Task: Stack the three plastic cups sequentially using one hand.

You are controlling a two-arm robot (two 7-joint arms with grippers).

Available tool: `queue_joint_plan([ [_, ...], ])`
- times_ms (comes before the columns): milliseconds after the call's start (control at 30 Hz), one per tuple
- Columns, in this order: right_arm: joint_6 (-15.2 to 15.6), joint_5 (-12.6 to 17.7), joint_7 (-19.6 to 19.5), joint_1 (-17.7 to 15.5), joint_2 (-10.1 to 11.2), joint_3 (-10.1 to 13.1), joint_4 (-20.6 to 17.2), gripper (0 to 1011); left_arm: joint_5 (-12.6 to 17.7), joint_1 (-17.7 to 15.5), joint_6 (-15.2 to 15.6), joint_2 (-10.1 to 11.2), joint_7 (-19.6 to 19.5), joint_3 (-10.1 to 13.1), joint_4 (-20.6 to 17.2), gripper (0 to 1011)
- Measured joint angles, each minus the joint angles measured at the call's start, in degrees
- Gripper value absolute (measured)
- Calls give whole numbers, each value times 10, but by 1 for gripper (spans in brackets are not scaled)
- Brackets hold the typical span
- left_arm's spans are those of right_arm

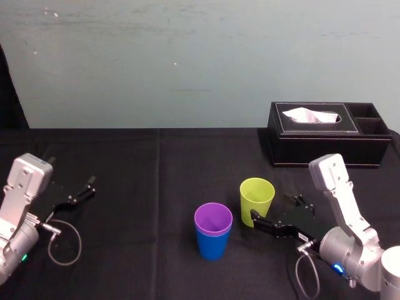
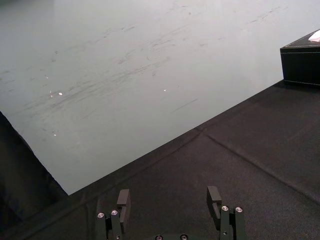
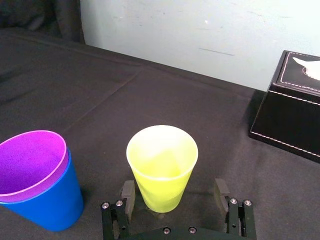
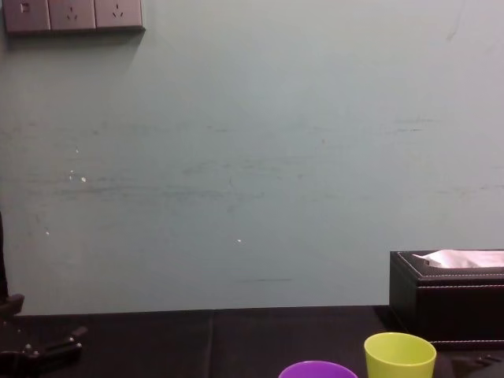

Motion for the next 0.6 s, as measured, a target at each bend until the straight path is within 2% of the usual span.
queue_joint_plan([
  [600,-10,-7,-1,16,-17,-7,23,1003,0,0,0,0,0,0,0,1000],
])
